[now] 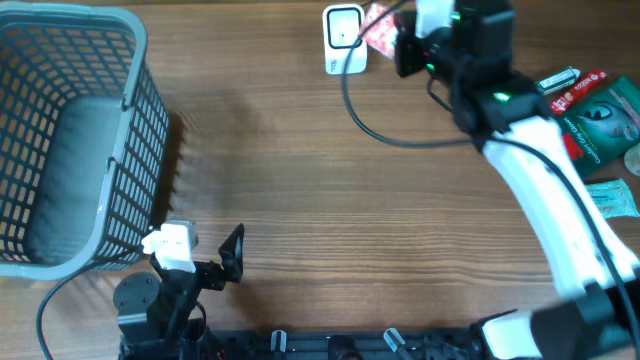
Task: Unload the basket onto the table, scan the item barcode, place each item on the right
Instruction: 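Hold tissue box with right gripper at the scanner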
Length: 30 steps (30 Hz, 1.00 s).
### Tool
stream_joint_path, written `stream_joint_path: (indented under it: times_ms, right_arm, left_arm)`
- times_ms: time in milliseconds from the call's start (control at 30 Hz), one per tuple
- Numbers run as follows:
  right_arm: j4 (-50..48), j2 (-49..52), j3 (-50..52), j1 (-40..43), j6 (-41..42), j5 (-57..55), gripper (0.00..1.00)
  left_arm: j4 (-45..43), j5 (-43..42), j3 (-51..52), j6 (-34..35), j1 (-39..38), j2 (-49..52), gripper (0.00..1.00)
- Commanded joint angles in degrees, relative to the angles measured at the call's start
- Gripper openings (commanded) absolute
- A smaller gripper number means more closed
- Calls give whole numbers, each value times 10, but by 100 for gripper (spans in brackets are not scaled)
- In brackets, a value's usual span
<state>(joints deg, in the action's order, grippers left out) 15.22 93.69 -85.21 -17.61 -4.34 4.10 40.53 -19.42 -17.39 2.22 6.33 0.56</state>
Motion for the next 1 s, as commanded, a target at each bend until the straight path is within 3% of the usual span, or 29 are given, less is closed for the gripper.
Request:
stream_joint_path:
  times_ms: [0, 233, 467, 833, 967]
  right_arm:
    - [-93, 92, 6, -2, -17, -48, 5]
    - [-364, 266, 6, -23, -56, -88, 5]
    - [-522, 356, 6, -61, -92, -179, 4]
    - [-567, 381, 6, -56, -111, -214, 5]
    - [-578, 371, 5, -56, -106, -298, 4]
  left_arm:
    - [-2, -5, 2, -9, 3, -2, 100]
    - [-1, -5, 2, -9, 3, -2, 100]
    - [-2, -5, 2, -9, 3, -2, 100]
    - [-2, -5, 2, -9, 3, -2, 100]
    - [-1, -5, 2, -9, 3, -2, 100]
